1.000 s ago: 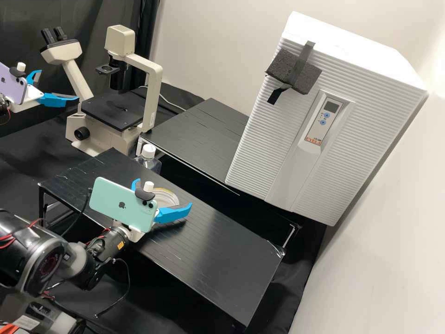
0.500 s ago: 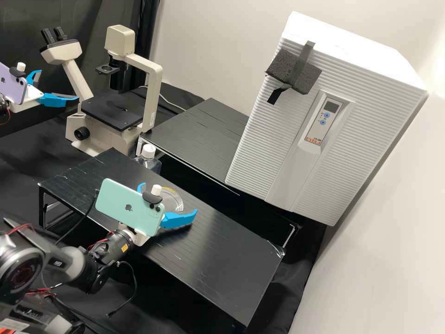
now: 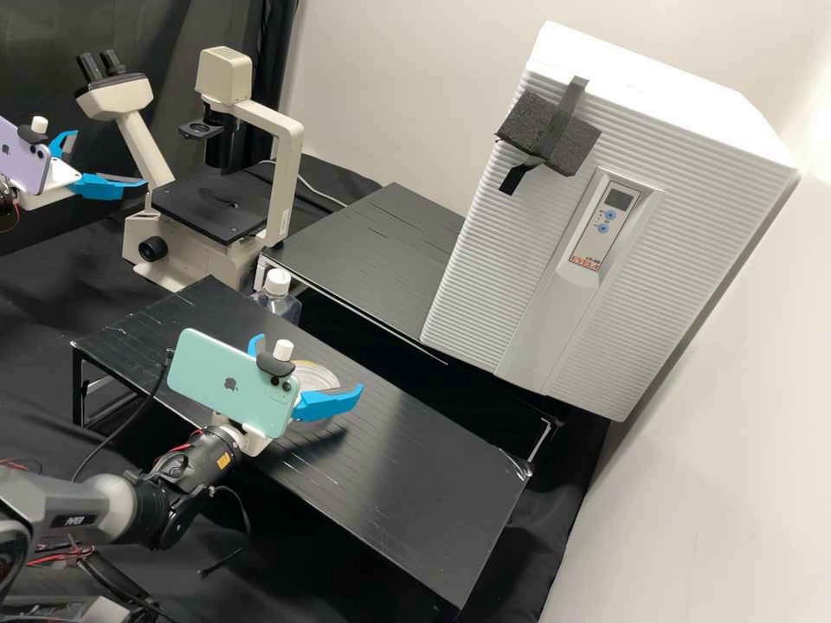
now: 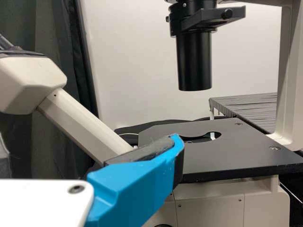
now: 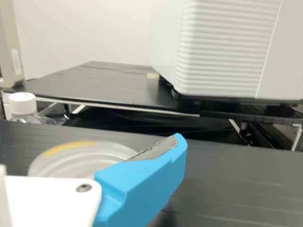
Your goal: Open the petri dish lid.
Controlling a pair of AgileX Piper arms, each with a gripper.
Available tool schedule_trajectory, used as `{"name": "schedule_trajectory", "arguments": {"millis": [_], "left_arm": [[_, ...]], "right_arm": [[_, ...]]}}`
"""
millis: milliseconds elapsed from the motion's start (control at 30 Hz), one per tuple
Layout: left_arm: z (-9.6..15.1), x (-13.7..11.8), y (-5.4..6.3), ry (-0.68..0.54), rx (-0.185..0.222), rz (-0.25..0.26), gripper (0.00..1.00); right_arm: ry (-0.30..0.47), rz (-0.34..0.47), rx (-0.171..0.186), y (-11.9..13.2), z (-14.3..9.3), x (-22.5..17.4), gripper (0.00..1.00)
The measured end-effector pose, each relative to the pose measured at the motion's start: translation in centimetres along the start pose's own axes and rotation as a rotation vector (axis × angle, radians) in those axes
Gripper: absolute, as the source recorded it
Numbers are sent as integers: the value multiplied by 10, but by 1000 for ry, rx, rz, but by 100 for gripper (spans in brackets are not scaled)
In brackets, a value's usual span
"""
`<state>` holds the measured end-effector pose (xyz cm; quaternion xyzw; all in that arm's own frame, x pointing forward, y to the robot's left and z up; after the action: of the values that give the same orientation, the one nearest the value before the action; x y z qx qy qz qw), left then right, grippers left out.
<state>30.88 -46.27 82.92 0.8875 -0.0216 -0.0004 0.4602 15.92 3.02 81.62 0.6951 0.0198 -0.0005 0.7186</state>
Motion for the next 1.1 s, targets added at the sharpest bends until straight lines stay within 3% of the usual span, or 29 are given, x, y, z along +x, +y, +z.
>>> {"name": "schedule_trajectory", "arguments": {"millis": [200,567,600,867,1100], "left_arm": [[0,0,0,0,0,0,100],[0,0,0,0,0,0,100],[0,0,0,0,0,0,100],[0,0,0,0,0,0,100],[0,0,0,0,0,0,100]], "right_arm": [[-93,13,-12,4,18,4,100],[-66,6,-1,10,25,3,100],[-63,2,-1,10,25,3,0],[-1,4,10,14,24,0,0],[0,-17,25,11,26,3,0]]}}
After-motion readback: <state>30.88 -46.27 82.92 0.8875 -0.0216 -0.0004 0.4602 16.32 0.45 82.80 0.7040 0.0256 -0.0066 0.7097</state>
